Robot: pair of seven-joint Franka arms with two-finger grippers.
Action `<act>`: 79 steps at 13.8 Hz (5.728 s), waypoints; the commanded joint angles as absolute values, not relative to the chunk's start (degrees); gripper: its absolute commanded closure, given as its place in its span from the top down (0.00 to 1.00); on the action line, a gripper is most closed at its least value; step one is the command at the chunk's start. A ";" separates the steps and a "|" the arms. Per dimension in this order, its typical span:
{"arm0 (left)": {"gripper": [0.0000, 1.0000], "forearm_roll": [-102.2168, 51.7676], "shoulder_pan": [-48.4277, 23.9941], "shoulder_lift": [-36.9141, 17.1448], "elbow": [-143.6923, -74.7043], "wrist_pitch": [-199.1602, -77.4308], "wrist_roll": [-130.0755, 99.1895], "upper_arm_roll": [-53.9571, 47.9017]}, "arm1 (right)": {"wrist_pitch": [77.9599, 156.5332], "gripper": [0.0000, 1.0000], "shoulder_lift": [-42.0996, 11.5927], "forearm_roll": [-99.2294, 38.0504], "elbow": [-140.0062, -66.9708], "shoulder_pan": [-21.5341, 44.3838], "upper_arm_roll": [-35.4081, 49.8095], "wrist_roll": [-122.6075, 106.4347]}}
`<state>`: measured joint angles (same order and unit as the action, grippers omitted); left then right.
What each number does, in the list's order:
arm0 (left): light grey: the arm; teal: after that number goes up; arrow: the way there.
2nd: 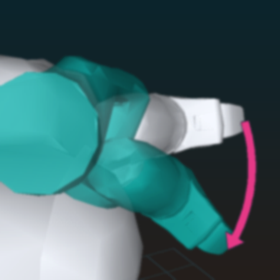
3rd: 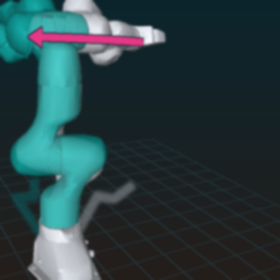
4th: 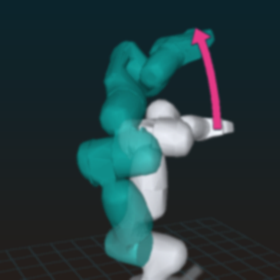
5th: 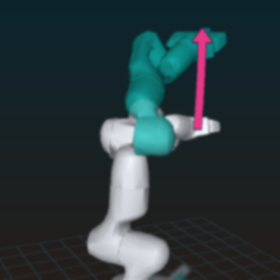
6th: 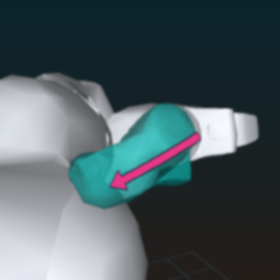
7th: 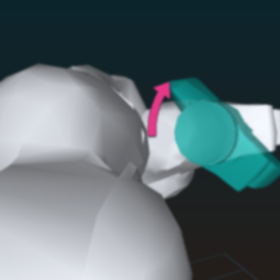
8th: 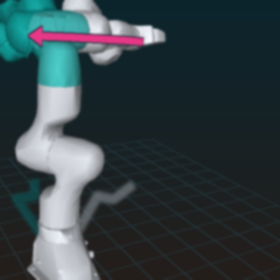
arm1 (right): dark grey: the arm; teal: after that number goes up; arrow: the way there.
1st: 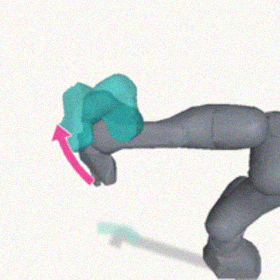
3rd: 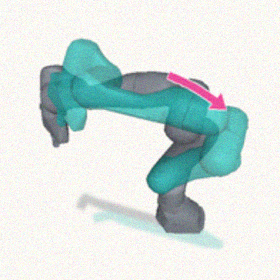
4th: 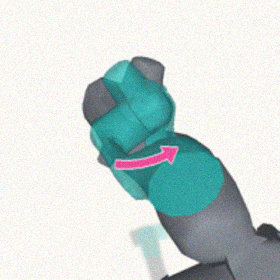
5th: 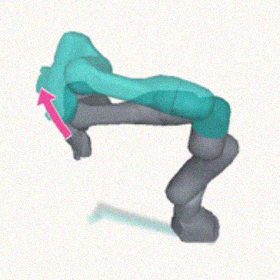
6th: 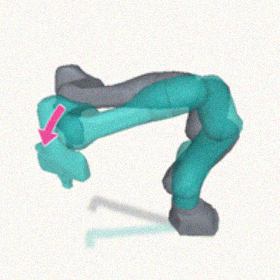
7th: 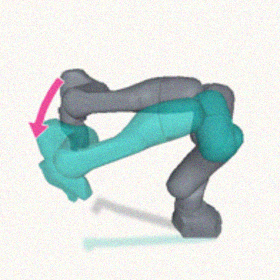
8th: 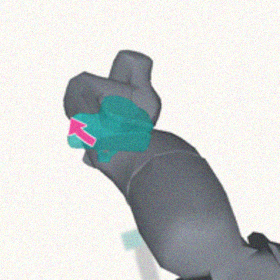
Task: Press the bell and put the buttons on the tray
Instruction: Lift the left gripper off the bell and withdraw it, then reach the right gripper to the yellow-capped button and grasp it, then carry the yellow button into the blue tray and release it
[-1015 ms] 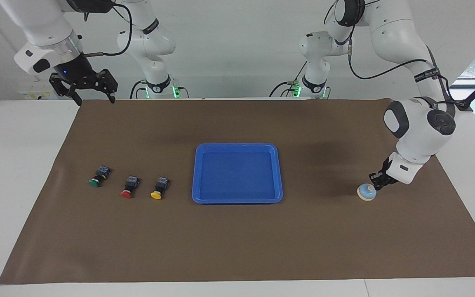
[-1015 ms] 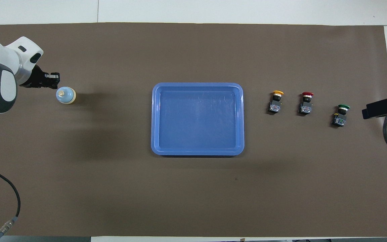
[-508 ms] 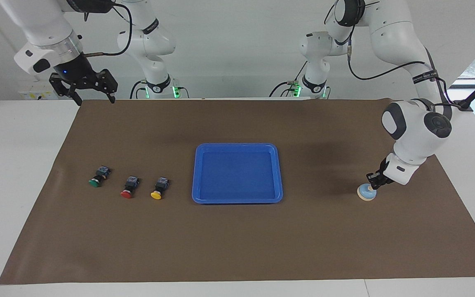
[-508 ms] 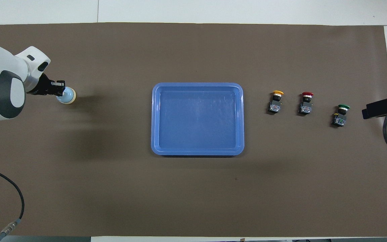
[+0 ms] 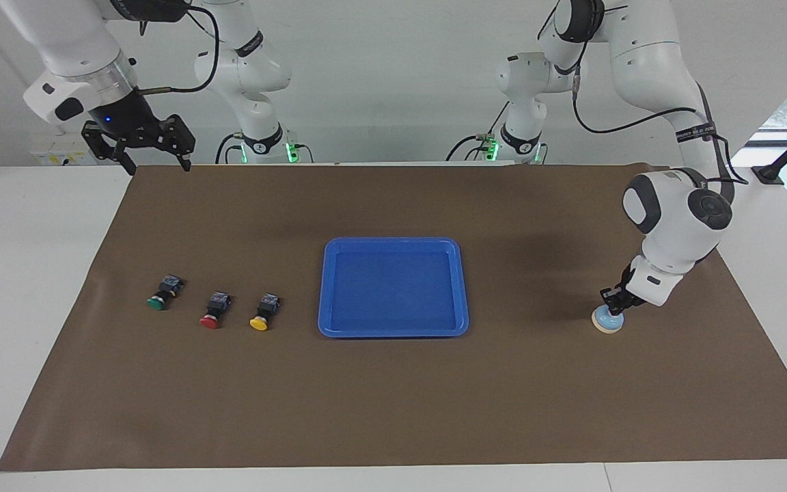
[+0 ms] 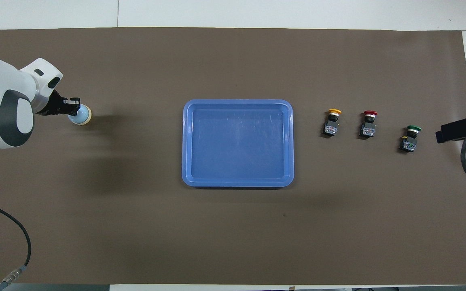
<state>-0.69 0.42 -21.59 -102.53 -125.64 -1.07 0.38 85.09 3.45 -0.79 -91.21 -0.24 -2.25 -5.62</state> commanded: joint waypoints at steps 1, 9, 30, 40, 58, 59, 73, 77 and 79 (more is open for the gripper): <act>0.00 -0.70 0.26 -17.07 -100.46 -118.41 -1.14 0.53 | 84.29 1.00 4.04 -1.05 -91.58 -0.70 -1.93 -6.86; 1.00 -0.79 -0.88 0.43 -100.20 -101.71 -1.49 0.09 | 82.36 1.00 4.13 -1.05 -91.49 -0.88 -2.02 -7.03; 1.00 -0.79 -0.53 4.66 -97.29 -91.23 -1.41 -0.88 | 124.77 1.00 -7.10 -0.97 -113.20 8.96 -0.88 14.94; 1.00 -0.79 -0.44 4.66 -97.21 -91.23 -1.41 -0.88 | 142.02 1.00 -17.31 -0.88 -117.42 9.14 -0.88 16.70; 1.00 -0.79 -0.44 4.66 -97.29 -91.14 -1.41 -0.79 | 144.23 0.00 -19.34 -0.79 -117.34 10.11 -0.97 17.05; 1.00 -0.79 -0.44 4.66 -97.29 -91.23 -1.41 -0.88 | 143.97 0.00 -19.25 -0.79 -116.99 10.11 -0.97 16.88; 1.00 -0.79 -0.44 4.66 -97.29 -91.23 -1.41 -0.79 | 122.60 0.00 -17.75 -1.76 -102.04 24.68 -0.53 33.56; 1.00 -0.79 -0.44 4.66 -97.21 -91.23 -1.41 -0.88 | 128.83 0.00 -21.18 -0.97 -104.58 27.42 -0.53 35.60; 1.00 -0.79 -0.44 4.66 -97.21 -91.23 -1.41 -0.88 | 130.78 0.00 -21.79 -0.88 -105.38 27.33 -0.53 35.60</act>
